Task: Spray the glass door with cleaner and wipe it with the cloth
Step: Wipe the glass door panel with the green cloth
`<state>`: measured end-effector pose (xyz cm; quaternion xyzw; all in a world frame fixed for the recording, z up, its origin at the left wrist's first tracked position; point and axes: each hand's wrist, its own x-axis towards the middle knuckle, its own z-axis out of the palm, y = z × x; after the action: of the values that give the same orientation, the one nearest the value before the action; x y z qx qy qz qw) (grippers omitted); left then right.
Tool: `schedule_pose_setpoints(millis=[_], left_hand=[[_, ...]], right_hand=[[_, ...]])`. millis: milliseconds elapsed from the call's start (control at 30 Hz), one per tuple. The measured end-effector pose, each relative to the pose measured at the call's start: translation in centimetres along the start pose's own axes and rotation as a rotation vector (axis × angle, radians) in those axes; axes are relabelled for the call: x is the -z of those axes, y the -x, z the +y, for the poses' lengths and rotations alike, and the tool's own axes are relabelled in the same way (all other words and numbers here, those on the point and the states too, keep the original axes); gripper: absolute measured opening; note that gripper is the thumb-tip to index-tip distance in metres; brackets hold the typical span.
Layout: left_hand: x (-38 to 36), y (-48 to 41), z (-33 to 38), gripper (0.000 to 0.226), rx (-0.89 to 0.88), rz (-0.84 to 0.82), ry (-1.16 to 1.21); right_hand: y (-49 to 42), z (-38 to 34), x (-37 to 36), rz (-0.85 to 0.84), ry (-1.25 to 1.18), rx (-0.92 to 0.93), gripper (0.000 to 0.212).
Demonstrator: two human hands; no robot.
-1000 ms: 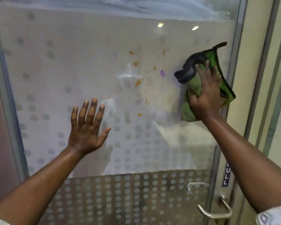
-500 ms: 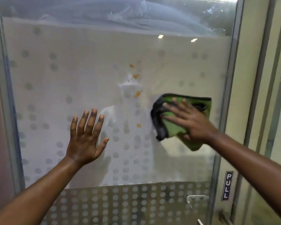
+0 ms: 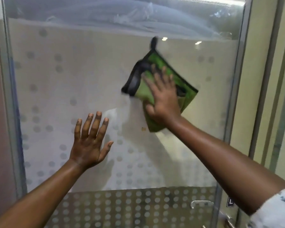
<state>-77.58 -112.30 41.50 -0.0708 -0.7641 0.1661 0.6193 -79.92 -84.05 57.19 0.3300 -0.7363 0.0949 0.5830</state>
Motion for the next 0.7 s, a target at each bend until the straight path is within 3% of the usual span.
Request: schedule_pose_setpoints(millis=[133, 200, 267, 367, 533, 600, 700], left_hand=[[0.2, -0.1, 0.1, 0.077, 0.001, 0.003, 0.010], [0.2, -0.1, 0.1, 0.077, 0.001, 0.003, 0.020], [0.1, -0.1, 0.1, 0.078, -0.001, 0.007, 0.017], [0.0, -0.1, 0.2, 0.079, 0.000, 0.016, 0.017], [0.0, -0.1, 0.2, 0.079, -0.004, 0.023, 0.017], [0.1, -0.1, 0.2, 0.079, -0.008, 0.023, 0.020], [0.0, -0.1, 0.1, 0.079, -0.009, 0.020, 0.021]], right_hand=[[5.0, 2.8, 0.4, -0.281, 0.116, 0.471, 0.075], [4.1, 6.4, 2.2, -0.323, 0.142, 0.565, 0.070], [1.9, 10.0, 4.2, -0.276, 0.145, 0.454, 0.069], [-1.9, 11.9, 6.2, -0.144, 0.092, 0.143, 0.073], [-7.7, 3.5, 3.6, 0.161, -0.001, -0.339, 0.076], [-8.6, -0.4, 2.0, 0.165, 0.024, -0.343, 0.081], [-6.9, -4.3, -0.7, 0.016, 0.102, 0.013, 0.082]])
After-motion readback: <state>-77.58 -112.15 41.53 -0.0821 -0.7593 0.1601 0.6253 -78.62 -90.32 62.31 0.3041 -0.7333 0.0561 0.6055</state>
